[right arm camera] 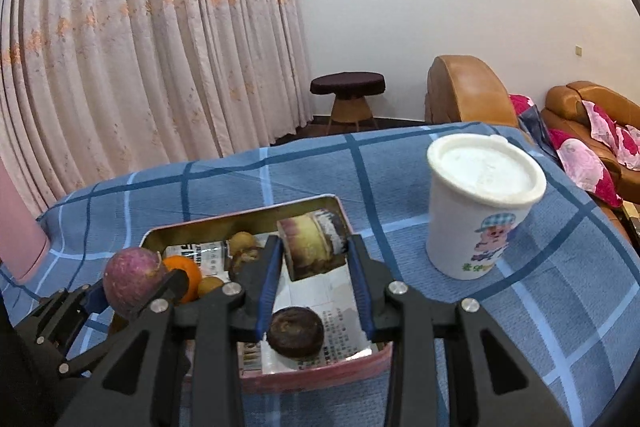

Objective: Organize fruits
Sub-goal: 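Carry the purple fruit into the pink tin with the left gripper while the right lowers the cake roll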

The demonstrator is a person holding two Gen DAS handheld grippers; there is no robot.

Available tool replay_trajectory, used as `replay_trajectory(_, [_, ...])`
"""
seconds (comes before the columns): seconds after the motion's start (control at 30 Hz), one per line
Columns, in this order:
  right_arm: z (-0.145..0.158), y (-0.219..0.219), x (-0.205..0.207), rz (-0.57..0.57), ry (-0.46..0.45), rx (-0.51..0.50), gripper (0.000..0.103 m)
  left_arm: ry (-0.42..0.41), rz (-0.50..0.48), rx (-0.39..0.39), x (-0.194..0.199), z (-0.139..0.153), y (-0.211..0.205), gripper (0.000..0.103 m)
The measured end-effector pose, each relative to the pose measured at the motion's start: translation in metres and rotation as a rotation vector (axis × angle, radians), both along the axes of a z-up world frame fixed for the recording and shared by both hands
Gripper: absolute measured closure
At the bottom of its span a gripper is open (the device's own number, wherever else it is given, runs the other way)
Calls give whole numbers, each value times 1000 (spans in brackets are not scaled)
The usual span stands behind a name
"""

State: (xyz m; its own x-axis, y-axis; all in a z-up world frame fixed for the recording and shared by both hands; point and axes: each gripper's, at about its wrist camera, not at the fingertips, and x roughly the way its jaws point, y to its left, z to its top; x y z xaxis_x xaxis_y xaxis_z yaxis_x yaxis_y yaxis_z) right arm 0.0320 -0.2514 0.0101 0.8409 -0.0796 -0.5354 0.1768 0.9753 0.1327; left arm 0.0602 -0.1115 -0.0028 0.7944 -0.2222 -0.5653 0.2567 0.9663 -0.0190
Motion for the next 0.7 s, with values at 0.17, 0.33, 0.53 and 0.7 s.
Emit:
replay_trajectory(0.17, [-6, -3, 6, -7, 29, 13, 67, 20, 4, 3, 5, -3, -4, 52])
replay_trajectory(0.33, [-13, -4, 15, -4, 63, 43, 67, 31, 3, 15, 7, -4, -7, 52])
replay_trajectory(0.53, [-14, -3, 16, 1, 64, 46, 67, 48, 12, 21, 10, -6, -7, 52])
replay_trajectory(0.7, [-20, -3, 19, 39, 79, 102, 61, 69, 9, 22, 13, -8, -10, 51])
